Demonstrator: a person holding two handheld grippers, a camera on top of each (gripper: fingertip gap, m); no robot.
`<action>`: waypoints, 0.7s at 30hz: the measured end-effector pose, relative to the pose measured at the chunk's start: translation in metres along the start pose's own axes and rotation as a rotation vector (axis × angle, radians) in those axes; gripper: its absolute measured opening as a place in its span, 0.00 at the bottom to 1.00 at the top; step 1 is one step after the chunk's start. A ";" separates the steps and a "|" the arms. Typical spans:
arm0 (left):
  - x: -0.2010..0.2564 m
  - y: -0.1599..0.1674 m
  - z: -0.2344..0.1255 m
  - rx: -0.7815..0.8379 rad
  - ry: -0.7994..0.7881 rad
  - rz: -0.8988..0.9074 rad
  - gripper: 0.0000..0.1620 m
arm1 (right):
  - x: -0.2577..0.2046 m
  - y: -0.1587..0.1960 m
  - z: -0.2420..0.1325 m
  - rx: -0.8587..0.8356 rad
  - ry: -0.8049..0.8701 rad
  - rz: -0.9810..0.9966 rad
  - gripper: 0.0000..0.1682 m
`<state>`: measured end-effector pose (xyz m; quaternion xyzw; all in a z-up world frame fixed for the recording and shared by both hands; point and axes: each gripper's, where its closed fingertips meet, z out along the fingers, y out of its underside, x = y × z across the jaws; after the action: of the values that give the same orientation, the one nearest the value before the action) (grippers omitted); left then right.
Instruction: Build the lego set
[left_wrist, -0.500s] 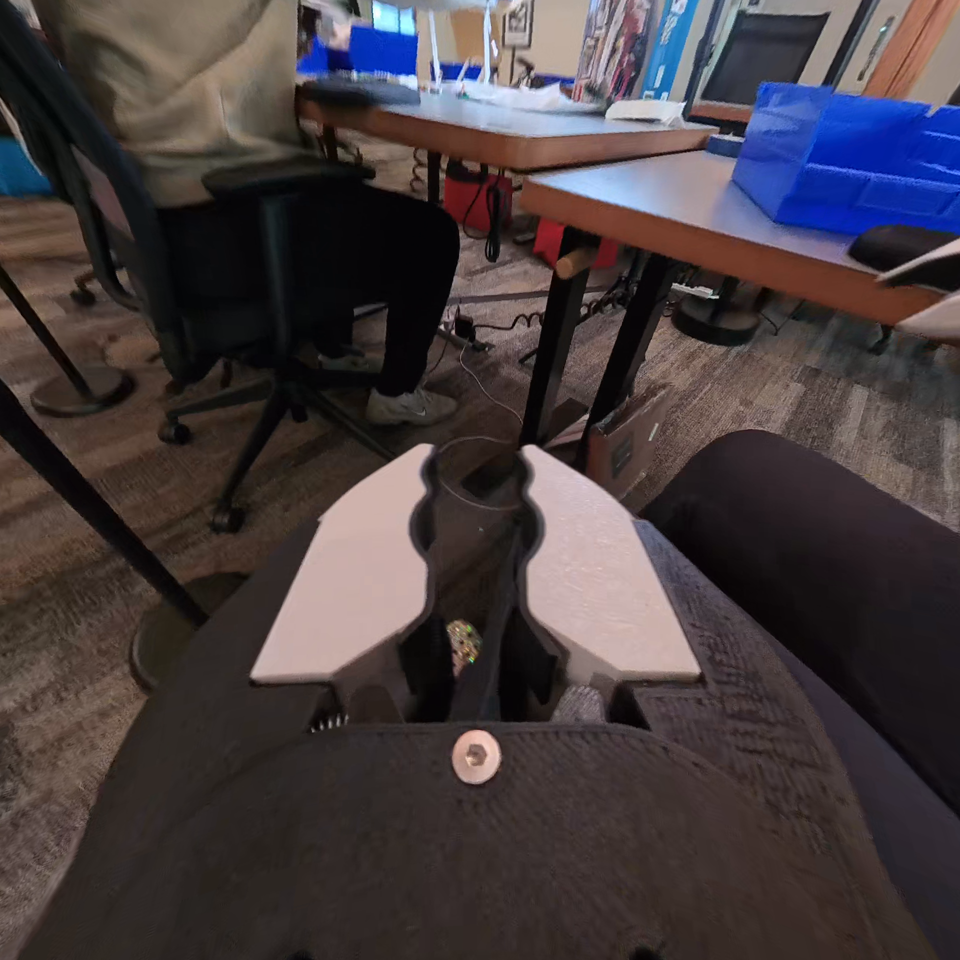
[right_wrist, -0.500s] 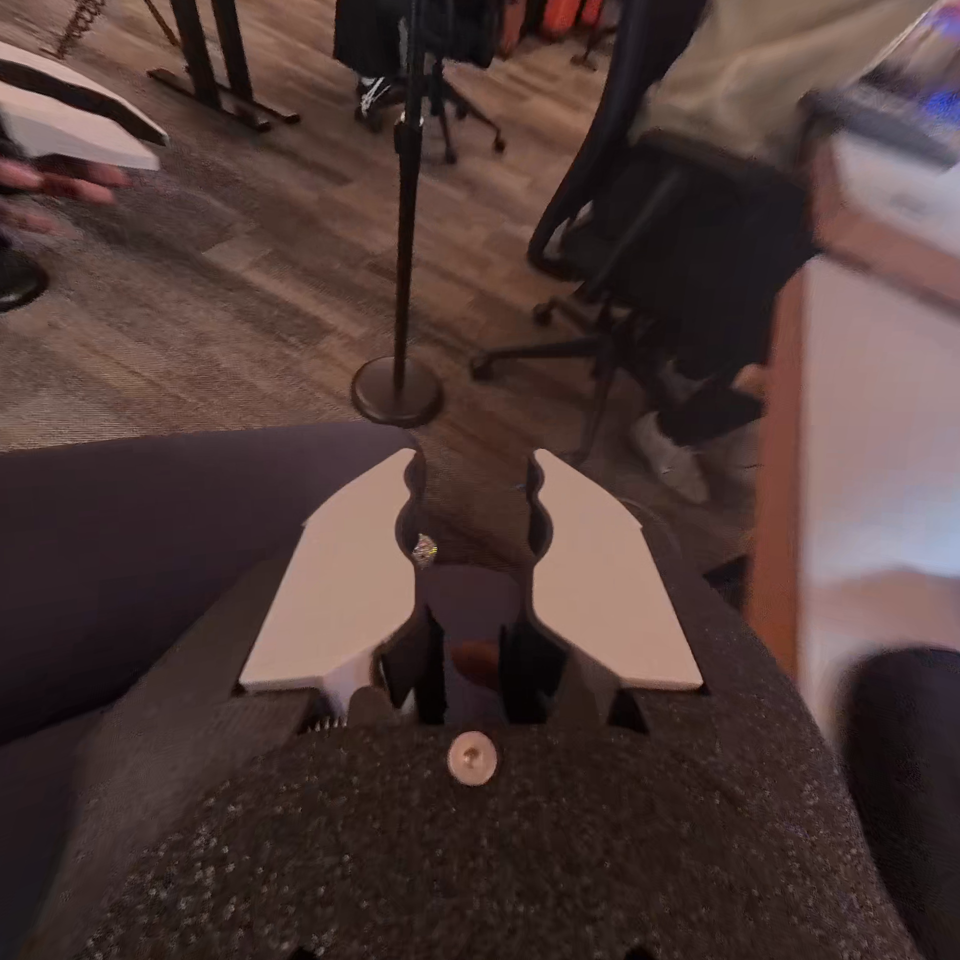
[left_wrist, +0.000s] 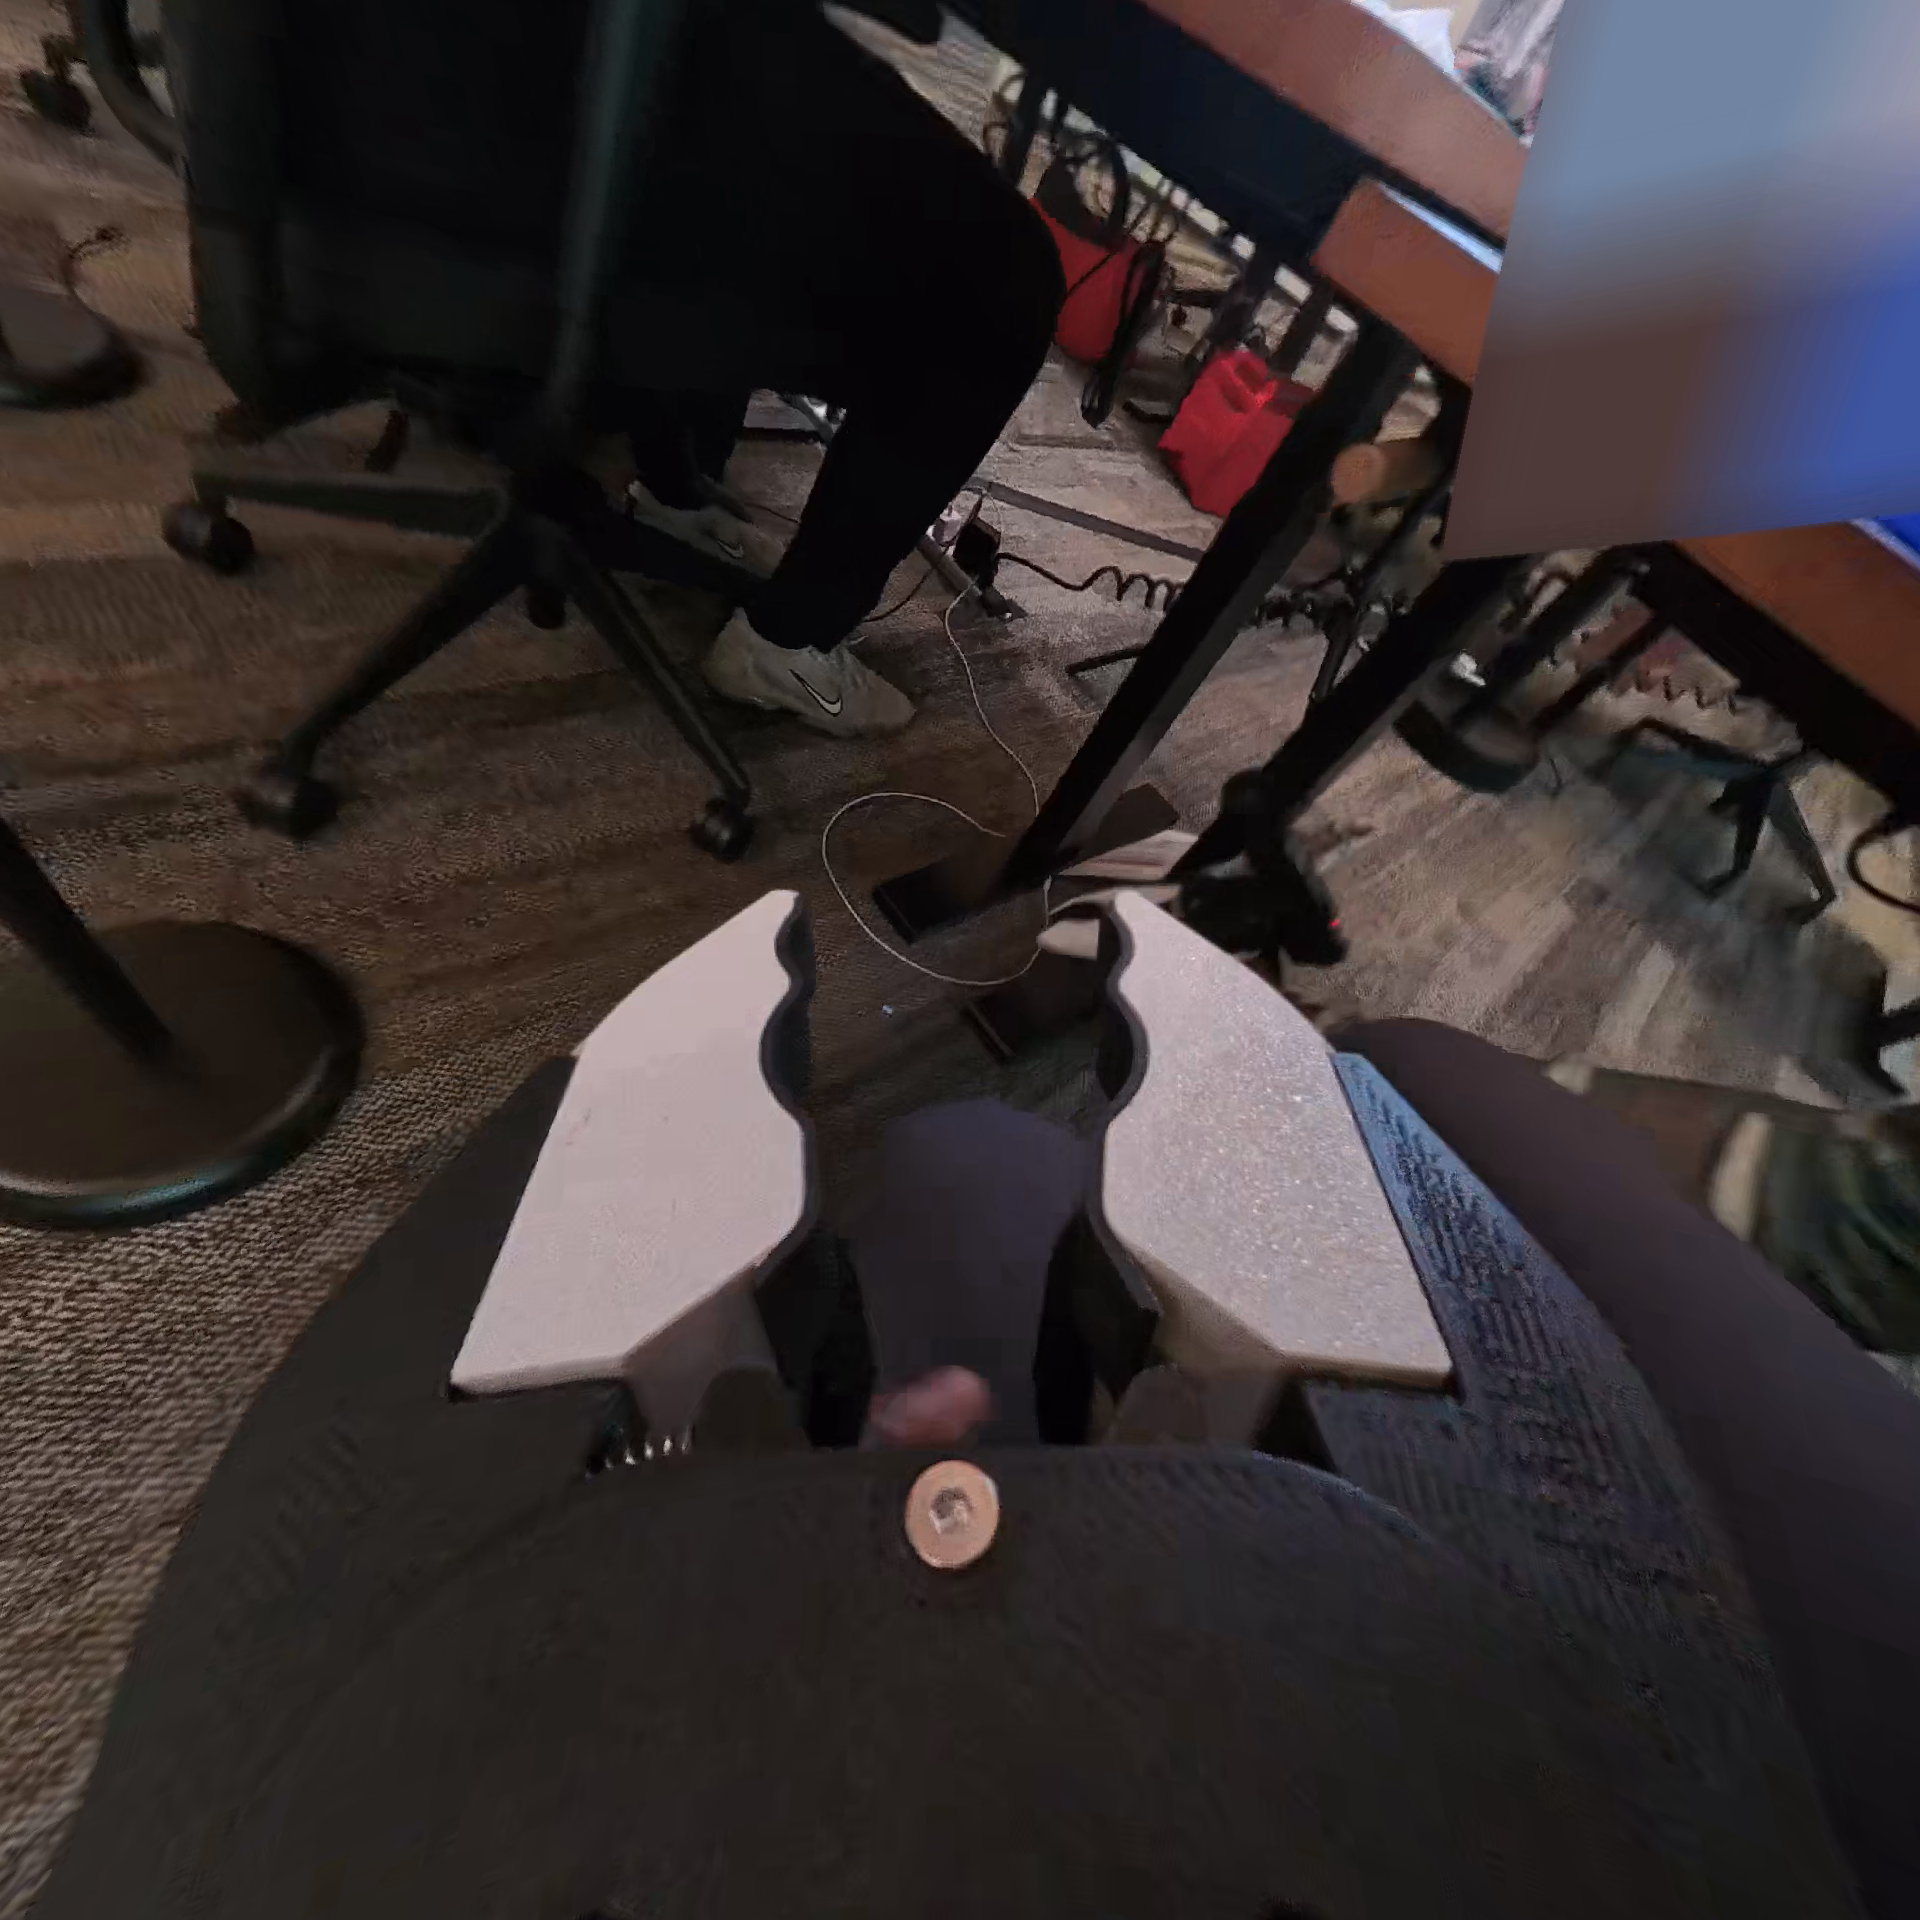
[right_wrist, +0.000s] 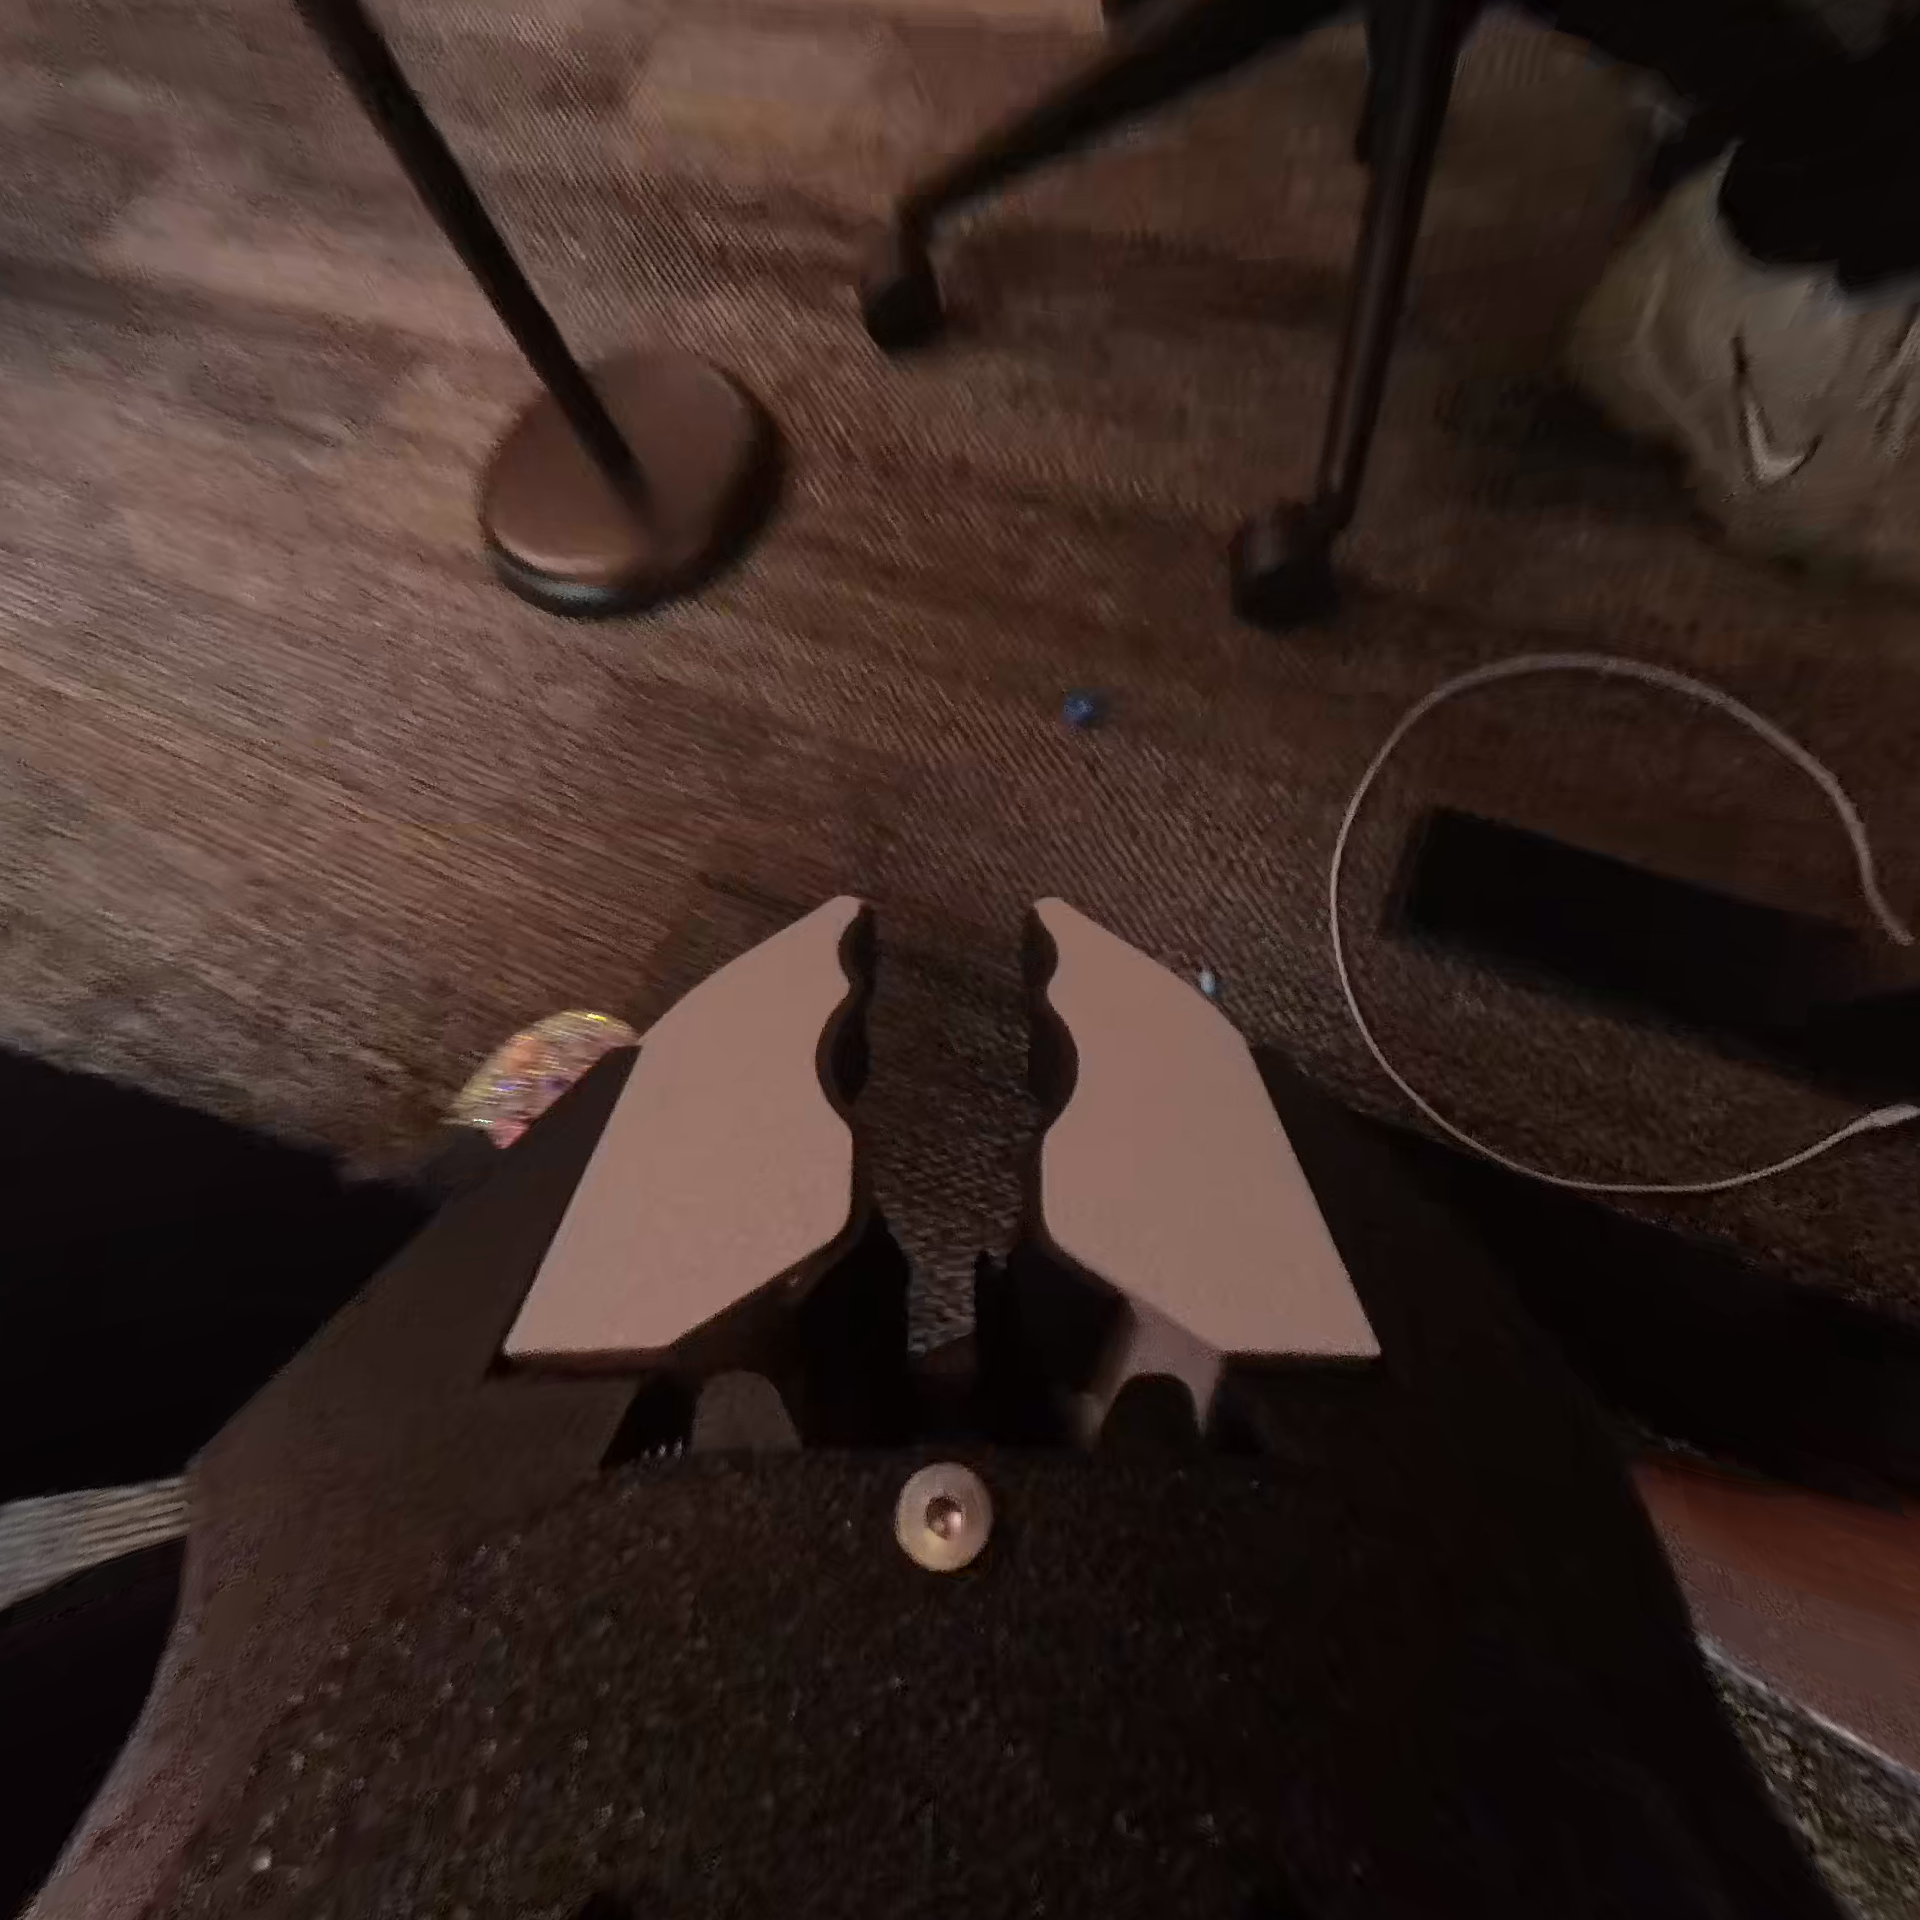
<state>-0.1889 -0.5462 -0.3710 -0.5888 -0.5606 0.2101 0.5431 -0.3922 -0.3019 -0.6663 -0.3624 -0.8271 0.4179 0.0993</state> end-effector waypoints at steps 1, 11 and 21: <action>-0.005 0.005 0.012 0.005 -0.013 -0.003 0.32 | 0.015 0.018 0.023 -0.028 0.005 0.001 0.18; -0.082 0.048 0.059 -0.057 -0.148 -0.309 0.29 | 0.114 0.167 0.198 -0.308 0.038 0.000 0.13; -0.112 0.076 0.045 -0.155 -0.270 -0.209 0.29 | 0.146 0.193 0.255 -0.400 0.128 -0.120 0.11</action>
<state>-0.2260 -0.6111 -0.4925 -0.5337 -0.7012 0.1858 0.4347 -0.5168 -0.2853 -0.9950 -0.3510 -0.9055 0.2151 0.1025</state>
